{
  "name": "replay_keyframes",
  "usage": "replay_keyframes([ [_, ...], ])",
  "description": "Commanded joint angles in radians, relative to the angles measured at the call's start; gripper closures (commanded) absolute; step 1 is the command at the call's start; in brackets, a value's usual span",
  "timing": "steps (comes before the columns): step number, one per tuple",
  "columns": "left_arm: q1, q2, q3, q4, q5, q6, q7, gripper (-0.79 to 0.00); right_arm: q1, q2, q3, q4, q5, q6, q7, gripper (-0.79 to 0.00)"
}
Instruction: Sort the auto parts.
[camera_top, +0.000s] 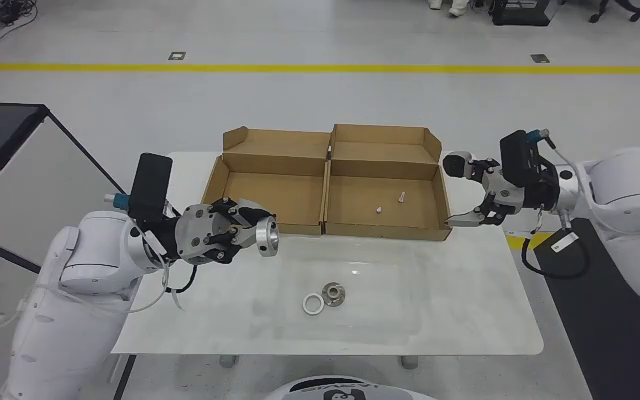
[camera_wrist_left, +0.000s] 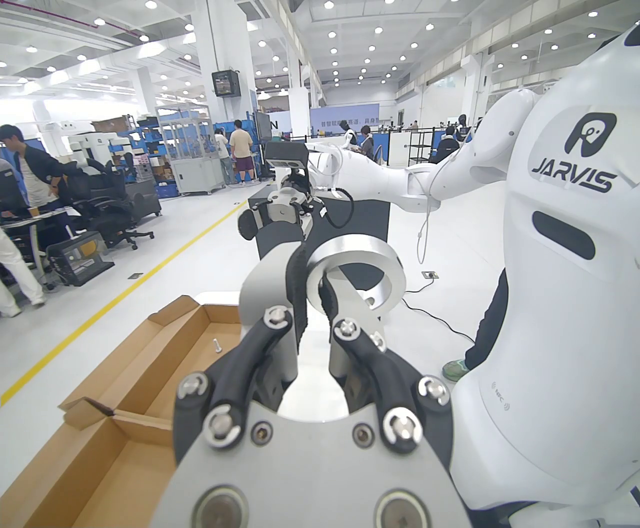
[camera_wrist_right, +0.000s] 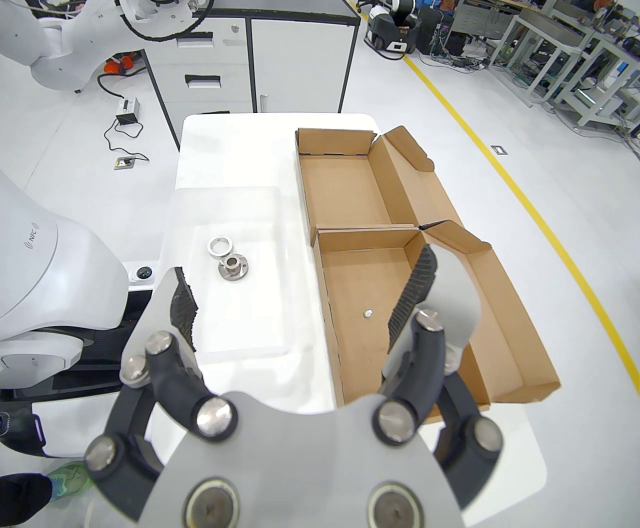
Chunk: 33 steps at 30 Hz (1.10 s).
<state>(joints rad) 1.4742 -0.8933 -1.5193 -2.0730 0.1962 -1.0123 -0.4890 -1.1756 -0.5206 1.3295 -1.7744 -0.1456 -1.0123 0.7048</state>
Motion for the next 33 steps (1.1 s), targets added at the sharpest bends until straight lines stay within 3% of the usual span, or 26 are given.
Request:
replay_keyframes([
  [1,0.004,-0.001,0.007,-0.004,-0.009,0.008,0.008,0.0,0.0,0.0,0.0,0.0,0.0,0.0,0.0,-0.785],
  [15,-0.027,-0.003,0.069,-0.021,-0.272,0.0,0.104,0.0,0.0,0.0,0.0,0.0,0.0,0.0,0.0,-0.785],
  [33,-0.024,-0.034,0.075,-0.06,-0.497,0.0,0.022,0.0,0.0,0.0,0.0,0.0,0.0,0.0,0.0,-0.785],
])
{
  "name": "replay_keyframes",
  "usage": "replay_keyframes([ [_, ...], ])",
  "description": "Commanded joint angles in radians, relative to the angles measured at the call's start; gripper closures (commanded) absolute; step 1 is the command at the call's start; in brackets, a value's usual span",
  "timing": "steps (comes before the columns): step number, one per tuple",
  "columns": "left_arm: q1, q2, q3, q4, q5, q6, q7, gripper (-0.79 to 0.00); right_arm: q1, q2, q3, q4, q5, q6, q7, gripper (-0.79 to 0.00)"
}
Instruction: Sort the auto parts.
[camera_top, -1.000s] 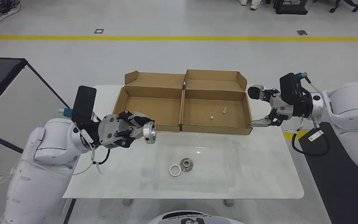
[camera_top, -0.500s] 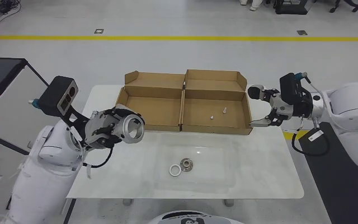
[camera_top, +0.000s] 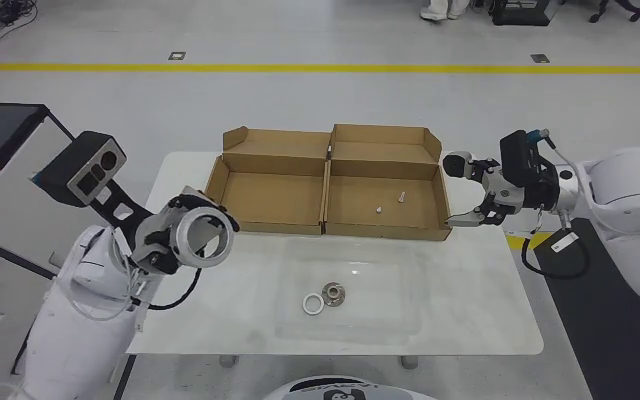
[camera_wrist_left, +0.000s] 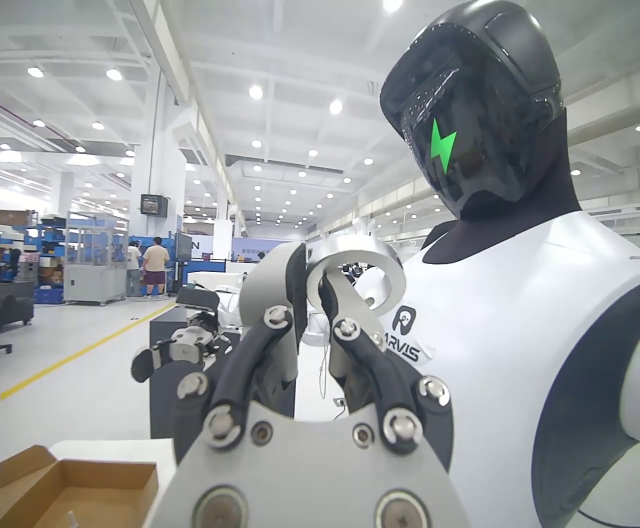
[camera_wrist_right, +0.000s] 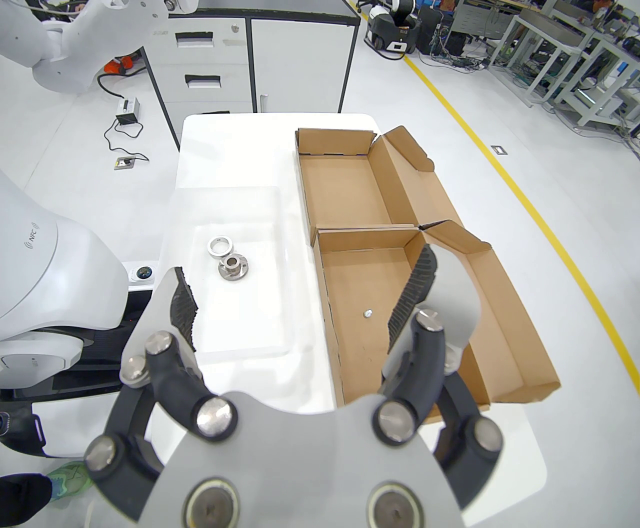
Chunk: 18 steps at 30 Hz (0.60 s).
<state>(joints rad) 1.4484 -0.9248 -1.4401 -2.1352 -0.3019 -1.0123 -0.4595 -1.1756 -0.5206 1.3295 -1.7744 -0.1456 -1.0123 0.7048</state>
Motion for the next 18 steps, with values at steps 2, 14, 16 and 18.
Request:
replay_keyframes([
  [2,0.005,-0.007,-0.014,0.002,0.015,0.0,-0.03,0.0,0.0,0.0,0.0,0.0,0.0,0.0,0.0,-0.785],
  [14,0.04,-0.022,-0.064,0.008,0.146,0.0,-0.096,0.0,0.0,0.0,0.0,0.0,0.0,0.0,0.0,-0.785],
  [16,0.046,-0.024,-0.065,0.002,0.136,0.0,-0.083,0.0,0.0,0.0,0.0,0.0,0.0,0.0,0.0,-0.785],
  [18,0.052,-0.027,-0.061,-0.002,0.104,0.0,-0.065,0.0,0.0,0.0,0.0,0.0,0.0,0.0,0.0,-0.785],
])
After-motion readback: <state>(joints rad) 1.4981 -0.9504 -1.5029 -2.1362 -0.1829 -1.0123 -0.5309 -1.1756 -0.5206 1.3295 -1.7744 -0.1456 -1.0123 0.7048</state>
